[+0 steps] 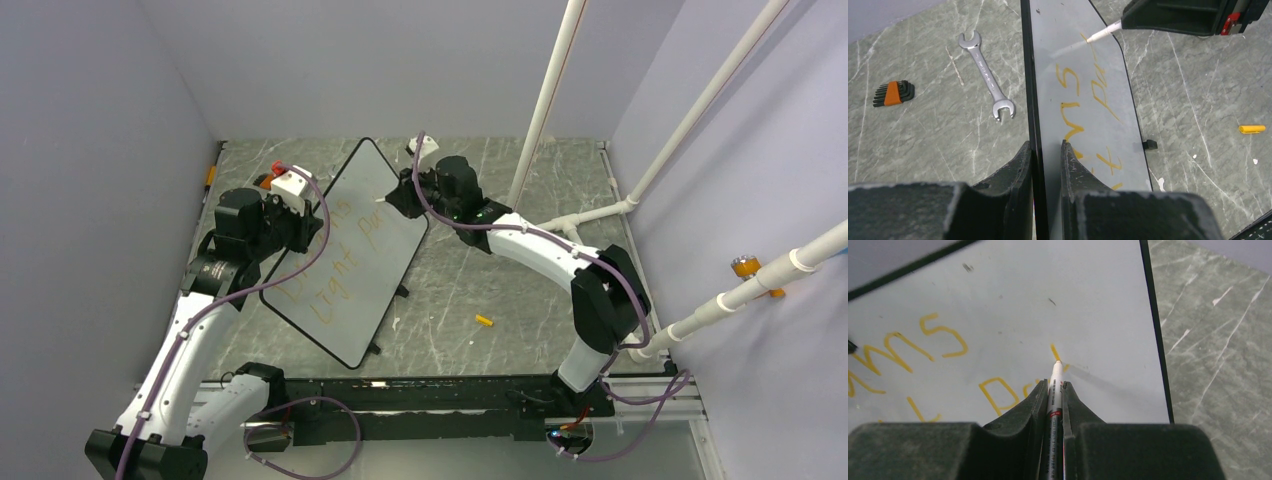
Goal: Write a sentence on the whiteboard
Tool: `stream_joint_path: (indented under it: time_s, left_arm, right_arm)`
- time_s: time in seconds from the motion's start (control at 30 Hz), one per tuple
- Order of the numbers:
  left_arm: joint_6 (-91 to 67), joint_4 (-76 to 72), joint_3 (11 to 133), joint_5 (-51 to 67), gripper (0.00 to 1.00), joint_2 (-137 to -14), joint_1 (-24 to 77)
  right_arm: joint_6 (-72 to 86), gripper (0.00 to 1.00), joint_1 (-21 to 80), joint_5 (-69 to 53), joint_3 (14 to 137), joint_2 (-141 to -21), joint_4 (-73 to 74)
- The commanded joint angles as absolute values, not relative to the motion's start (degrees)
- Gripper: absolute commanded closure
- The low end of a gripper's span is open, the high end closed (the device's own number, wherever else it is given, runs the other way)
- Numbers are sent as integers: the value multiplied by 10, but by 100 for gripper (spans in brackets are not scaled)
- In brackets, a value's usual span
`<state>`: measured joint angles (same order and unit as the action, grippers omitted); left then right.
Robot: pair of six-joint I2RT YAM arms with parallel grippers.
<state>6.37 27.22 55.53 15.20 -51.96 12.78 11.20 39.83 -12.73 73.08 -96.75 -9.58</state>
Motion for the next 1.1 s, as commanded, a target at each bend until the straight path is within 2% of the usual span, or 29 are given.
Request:
stream_joint_path:
  time_s: [0.0,0.33,1.07]
  left_arm:
    - [112,360,536,173,100,-531,139]
    - [112,361,536,172,100,-531,139]
    - [112,360,536,172,100,-527,139]
  right_arm:
    - [124,100,400,-140,701,-953,-120]
    - [134,100,400,-139,652,-942,-135]
    - [104,100,400,-101,703,-958,-104]
